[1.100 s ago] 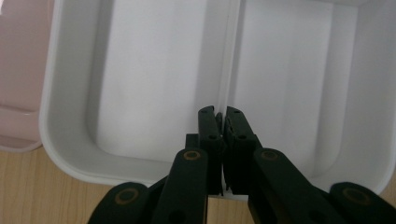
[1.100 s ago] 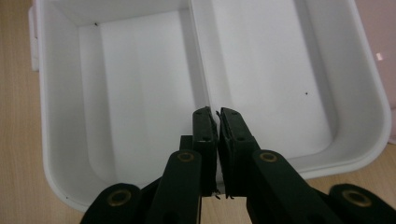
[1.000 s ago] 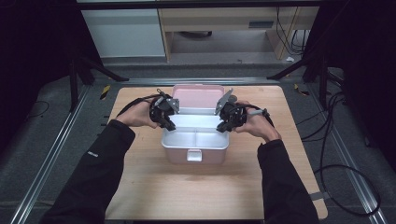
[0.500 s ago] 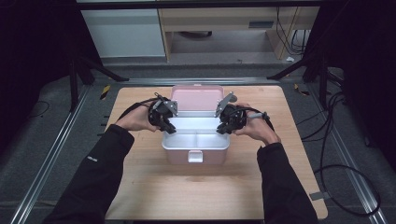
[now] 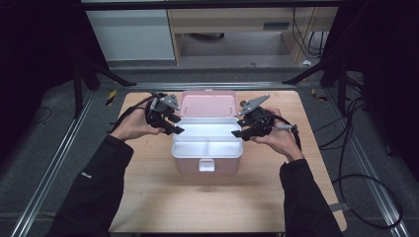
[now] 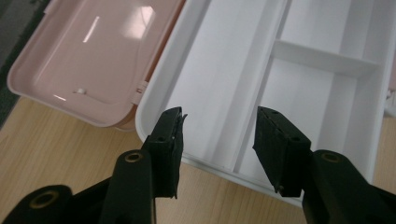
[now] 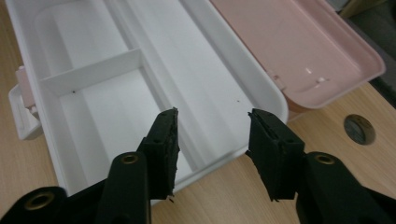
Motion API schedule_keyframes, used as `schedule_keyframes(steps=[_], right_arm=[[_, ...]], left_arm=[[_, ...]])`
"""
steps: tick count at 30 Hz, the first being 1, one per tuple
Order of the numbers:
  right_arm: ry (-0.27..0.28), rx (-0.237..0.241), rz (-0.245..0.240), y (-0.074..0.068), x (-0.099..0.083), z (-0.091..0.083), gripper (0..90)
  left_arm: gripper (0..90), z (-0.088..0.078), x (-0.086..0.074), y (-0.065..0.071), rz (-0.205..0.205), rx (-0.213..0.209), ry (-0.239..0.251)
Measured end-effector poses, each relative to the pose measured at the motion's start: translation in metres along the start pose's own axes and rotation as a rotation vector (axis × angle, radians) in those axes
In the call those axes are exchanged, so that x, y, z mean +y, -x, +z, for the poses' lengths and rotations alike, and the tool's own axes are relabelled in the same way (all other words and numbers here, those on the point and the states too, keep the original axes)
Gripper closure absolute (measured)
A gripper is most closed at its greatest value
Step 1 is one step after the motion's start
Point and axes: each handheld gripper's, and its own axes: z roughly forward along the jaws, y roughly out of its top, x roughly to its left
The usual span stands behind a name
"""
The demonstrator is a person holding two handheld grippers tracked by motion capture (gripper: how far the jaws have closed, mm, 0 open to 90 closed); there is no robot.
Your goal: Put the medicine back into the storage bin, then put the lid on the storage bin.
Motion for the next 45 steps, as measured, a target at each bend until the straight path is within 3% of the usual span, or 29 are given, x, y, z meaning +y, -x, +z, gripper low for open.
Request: schedule_keyframes(steps=[1,3,7,10,14,18,19,29,33,36,37,41,43,45], right_arm=[[0.024,-0.022,0.048,0.0,-0.004,-0.006,48.6],[0.037,-0.023,0.07,0.0,-0.007,-0.009,48.9],[0.047,-0.086,0.121,0.002,-0.018,-0.018,46.9],[0.064,-0.134,0.181,0.005,-0.029,-0.024,46.9],[0.119,-0.207,0.263,0.012,-0.045,-0.033,42.0],[0.152,-0.235,0.298,0.014,-0.05,-0.038,40.2],[0.17,-0.242,0.313,0.016,-0.052,-0.039,39.3],[0.205,-0.255,0.361,0.027,-0.043,-0.024,37.2],[0.232,-0.267,0.375,0.034,-0.033,-0.019,36.2],[0.253,-0.267,0.385,0.038,-0.028,-0.016,35.5],[0.263,-0.288,0.37,0.042,-0.023,-0.012,34.5],[0.295,-0.29,0.393,0.05,-0.019,-0.004,37.3],[0.285,-0.294,0.404,0.057,-0.016,0.006,37.5],[0.279,-0.292,0.408,0.061,-0.013,0.012,37.7]], left_arm=[[51.6,-0.003,-0.003,0.0,-0.024,0.002,0.031],[51.1,-0.006,-0.01,-0.001,-0.065,0.019,0.068],[48.8,-0.008,-0.024,-0.003,-0.132,0.067,0.079],[47.9,-0.008,-0.035,-0.004,-0.196,0.092,0.115],[46.0,-0.006,-0.048,-0.007,-0.274,0.12,0.16],[43.1,-0.002,-0.052,-0.008,-0.319,0.139,0.188],[42.9,-0.001,-0.053,-0.01,-0.34,0.141,0.214],[39.5,0.006,-0.051,-0.026,-0.425,0.18,0.29],[37.5,0.008,-0.048,-0.032,-0.427,0.206,0.27],[37.3,0.008,-0.044,-0.039,-0.442,0.215,0.292],[37.1,0.009,-0.041,-0.044,-0.46,0.218,0.306],[36.4,0.013,-0.034,-0.05,-0.456,0.232,0.302],[35.4,0.017,-0.031,-0.052,-0.464,0.234,0.329],[33.7,0.025,-0.026,-0.058,-0.467,0.25,0.306]])
